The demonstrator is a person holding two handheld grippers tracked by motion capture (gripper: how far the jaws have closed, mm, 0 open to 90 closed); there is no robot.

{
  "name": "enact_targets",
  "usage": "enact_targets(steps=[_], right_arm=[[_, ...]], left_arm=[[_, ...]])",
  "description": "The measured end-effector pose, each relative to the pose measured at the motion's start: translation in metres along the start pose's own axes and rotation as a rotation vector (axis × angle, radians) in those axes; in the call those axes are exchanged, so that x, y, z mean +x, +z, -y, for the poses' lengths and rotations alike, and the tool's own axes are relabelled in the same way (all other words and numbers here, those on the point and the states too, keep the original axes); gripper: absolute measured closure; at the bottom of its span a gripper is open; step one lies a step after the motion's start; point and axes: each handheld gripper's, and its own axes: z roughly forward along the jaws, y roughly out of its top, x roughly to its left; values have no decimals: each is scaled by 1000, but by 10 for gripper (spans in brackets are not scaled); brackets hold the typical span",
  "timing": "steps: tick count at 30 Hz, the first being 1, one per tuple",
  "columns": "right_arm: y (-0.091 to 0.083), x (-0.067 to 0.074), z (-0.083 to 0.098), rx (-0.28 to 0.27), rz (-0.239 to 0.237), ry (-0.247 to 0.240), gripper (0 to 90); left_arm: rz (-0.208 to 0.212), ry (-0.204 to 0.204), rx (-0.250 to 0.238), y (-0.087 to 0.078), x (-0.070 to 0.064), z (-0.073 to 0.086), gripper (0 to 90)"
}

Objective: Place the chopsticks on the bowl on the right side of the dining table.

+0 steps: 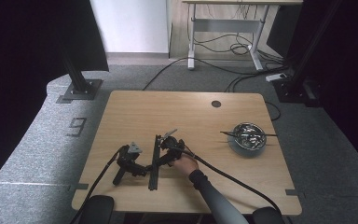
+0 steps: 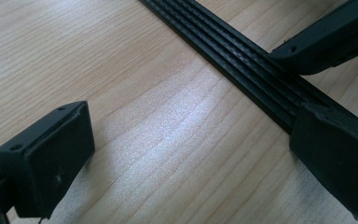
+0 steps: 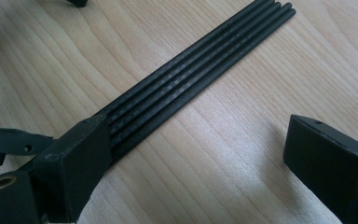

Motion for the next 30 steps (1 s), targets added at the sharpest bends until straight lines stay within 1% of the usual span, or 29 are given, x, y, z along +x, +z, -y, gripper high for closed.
enact_targets(steps=[3, 6, 11, 18, 21, 23, 24, 25, 28, 30], right_arm=[[2, 1, -1, 1, -5, -2, 71], [3, 1, -2, 4, 5, -8, 72], [4, -1, -1, 17, 44, -22, 75], [3, -10, -2, 33, 61, -17, 64], [2, -12, -2, 43, 60, -18, 72], [-1, -13, -2, 50, 55, -23, 150], [-3, -13, -3, 49, 49, -31, 210], [-4, -13, -3, 51, 44, -37, 246], [-6, -13, -3, 50, 36, -42, 321], [-7, -13, -3, 48, 32, -49, 387]], left_arm=[[0, 0, 0, 0, 0, 0, 0], [0, -1, 0, 0, 0, 0, 0], [0, -1, -1, 0, 0, 0, 0], [1, -2, 0, 0, 0, 0, 0], [1, -1, 1, 0, 0, 0, 0], [0, -1, 1, 0, 0, 0, 0], [0, -1, 1, 0, 0, 0, 0], [0, -2, 0, 0, 0, 0, 0], [0, -1, 0, 0, 0, 0, 0], [0, -1, -1, 0, 0, 0, 0]])
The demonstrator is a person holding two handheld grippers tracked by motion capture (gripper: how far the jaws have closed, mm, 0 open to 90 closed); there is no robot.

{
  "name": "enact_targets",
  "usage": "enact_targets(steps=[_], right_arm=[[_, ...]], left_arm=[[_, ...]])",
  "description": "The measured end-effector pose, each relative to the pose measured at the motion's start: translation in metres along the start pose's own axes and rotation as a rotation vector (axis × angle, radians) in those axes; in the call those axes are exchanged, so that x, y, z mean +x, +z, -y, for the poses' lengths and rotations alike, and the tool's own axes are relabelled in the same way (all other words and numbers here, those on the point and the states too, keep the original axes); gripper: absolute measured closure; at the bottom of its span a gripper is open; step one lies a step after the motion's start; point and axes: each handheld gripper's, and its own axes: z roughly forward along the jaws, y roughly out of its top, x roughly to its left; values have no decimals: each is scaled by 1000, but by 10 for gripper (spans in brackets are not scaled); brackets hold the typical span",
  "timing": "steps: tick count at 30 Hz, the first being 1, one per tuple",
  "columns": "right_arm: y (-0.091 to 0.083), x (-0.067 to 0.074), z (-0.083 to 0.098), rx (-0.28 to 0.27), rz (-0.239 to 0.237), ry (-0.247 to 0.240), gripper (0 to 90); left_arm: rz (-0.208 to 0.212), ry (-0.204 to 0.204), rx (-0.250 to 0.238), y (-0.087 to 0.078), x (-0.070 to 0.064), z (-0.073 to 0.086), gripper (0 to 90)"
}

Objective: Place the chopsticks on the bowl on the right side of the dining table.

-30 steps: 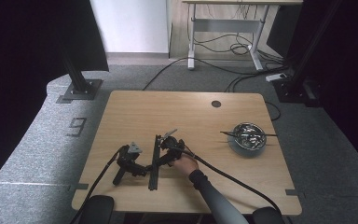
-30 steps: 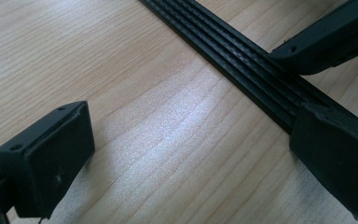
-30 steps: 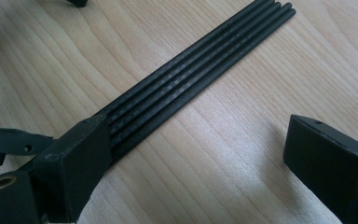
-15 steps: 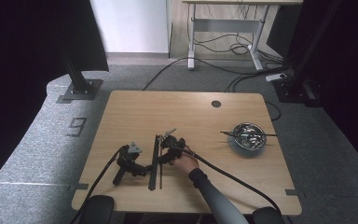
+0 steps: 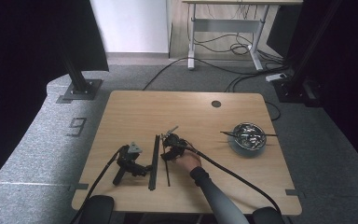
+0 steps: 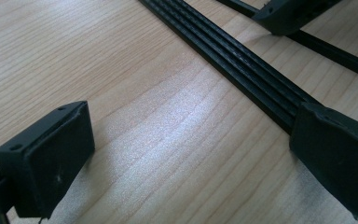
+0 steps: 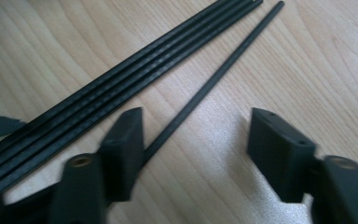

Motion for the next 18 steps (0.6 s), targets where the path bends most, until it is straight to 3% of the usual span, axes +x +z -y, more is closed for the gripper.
enact_targets(steps=[6, 13, 18], right_arm=[[-5, 3, 0, 18, -11, -14, 606], [-10, 0, 6, 32, -17, -15, 777], [-15, -9, 13, 24, -30, 15, 828]], left_arm=[[0, -1, 1, 0, 0, 0, 0], [0, -2, 0, 0, 0, 0, 0], [0, -1, 0, 0, 0, 0, 0]])
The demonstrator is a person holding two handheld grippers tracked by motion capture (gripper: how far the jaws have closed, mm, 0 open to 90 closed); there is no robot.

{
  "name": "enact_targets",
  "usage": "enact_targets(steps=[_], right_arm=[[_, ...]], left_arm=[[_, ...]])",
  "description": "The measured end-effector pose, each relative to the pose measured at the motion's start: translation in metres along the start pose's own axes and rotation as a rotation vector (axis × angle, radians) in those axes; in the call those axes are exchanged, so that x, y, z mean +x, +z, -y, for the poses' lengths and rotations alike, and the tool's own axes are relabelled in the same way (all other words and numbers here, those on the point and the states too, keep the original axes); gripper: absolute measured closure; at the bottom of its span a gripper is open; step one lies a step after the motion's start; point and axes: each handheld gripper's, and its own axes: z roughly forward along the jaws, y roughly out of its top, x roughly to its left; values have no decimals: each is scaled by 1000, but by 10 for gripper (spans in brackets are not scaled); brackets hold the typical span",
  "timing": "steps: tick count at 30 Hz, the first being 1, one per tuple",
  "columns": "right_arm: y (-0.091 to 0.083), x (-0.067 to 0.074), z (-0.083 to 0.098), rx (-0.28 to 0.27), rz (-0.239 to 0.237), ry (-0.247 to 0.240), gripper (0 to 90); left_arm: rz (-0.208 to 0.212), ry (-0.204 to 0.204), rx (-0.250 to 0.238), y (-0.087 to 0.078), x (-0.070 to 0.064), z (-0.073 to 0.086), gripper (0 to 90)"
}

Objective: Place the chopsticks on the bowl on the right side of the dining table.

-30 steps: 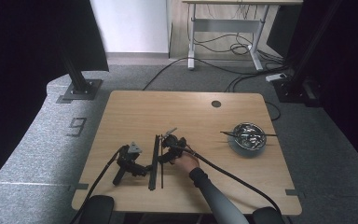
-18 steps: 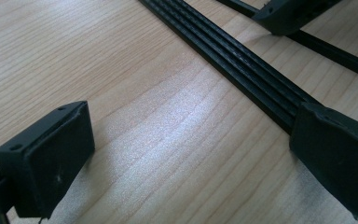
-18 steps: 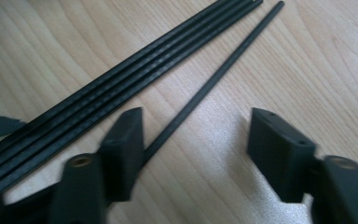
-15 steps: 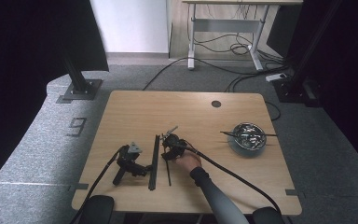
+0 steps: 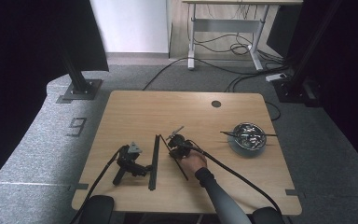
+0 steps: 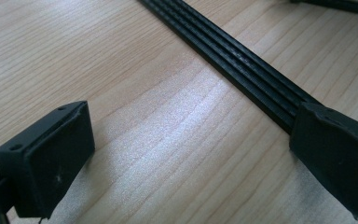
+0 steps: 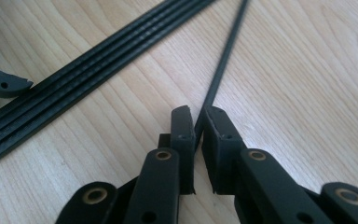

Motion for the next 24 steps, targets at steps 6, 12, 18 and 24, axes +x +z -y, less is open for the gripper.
enact_targets(steps=[6, 12, 18, 24], right_arm=[[-7, -6, 12, -13, -8, 17, 853], [-14, -13, 22, 4, -1, 7, 855], [-20, -20, 30, 16, 15, 15, 855], [-27, -26, 39, 22, 20, 24, 855]], left_arm=[[0, 0, 0, 0, 0, 0, 0], [0, 0, 0, 0, 0, 0, 0], [0, 0, 0, 0, 0, 0, 0], [0, 0, 0, 0, 0, 0, 0]])
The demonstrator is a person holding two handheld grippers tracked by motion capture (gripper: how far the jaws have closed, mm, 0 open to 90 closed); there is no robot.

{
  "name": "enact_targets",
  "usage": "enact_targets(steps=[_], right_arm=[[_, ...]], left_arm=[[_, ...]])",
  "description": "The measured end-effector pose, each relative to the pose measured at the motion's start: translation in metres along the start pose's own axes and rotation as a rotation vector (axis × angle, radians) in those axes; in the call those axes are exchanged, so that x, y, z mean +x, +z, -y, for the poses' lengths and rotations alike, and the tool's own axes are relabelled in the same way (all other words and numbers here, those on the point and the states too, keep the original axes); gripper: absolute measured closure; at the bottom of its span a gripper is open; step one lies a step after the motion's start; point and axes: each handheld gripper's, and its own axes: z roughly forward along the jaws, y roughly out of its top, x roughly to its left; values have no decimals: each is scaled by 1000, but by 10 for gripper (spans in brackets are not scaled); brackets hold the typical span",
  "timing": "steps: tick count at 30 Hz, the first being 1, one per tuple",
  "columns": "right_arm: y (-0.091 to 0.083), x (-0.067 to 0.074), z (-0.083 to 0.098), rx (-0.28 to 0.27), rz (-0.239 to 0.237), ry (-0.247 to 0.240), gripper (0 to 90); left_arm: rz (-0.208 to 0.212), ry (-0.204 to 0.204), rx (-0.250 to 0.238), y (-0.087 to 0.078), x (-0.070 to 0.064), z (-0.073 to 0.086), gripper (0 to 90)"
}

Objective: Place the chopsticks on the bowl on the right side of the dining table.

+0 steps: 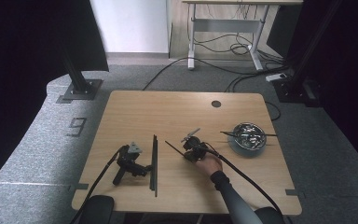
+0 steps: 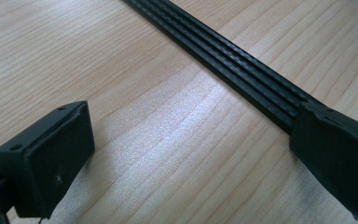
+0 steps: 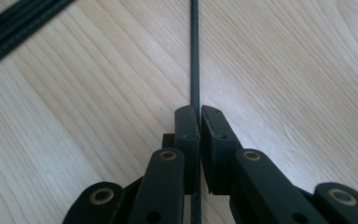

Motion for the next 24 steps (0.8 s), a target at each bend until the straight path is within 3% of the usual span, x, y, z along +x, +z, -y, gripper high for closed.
enact_targets(steps=[11, 24], right_arm=[[-14, -16, 20, 21, 26, 13, 855], [-33, -40, 51, 28, 41, 65, 855]], left_arm=[[0, -2, -1, 0, 0, 0, 0], [0, -2, -1, 0, 0, 0, 0]])
